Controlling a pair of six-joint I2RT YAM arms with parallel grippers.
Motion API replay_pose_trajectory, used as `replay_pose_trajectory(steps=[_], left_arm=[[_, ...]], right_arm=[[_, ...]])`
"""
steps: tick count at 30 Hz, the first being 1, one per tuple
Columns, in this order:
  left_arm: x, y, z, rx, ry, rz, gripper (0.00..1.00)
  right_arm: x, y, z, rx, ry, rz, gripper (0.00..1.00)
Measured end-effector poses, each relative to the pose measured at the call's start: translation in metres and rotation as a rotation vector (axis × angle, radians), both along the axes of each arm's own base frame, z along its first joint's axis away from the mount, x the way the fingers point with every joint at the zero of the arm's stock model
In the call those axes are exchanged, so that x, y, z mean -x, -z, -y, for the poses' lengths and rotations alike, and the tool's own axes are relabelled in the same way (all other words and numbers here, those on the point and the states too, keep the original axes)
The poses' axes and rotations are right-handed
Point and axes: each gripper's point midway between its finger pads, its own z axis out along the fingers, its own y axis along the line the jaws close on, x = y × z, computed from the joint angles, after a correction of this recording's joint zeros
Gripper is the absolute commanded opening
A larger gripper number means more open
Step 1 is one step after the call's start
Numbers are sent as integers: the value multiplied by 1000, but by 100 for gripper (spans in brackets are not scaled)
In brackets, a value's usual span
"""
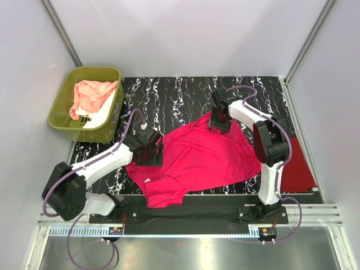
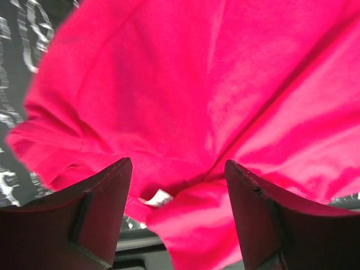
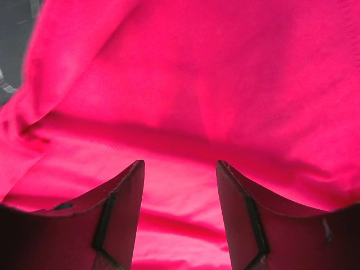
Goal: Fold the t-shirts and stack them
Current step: Flatten the tshirt out
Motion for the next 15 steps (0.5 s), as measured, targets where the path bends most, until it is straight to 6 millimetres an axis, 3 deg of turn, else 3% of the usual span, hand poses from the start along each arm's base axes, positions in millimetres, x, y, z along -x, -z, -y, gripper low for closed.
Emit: replay_pose_trajectory(steps=[5,10,11,15], left_arm=[[4,28,2,-25,-23,-67,47],[0,51,-1,-98,-25,-122,14],[-5,50,2,-101,-20,-111,0],[-24,46,-1,-162,-4,-79,0]], right_arm=[[-6,10,19,19,42,-14,52],[-11,18,44,32,101,-21,48],[-11,20,49,36,113,-24,47],[-9,25,63,34,155,-40,44]])
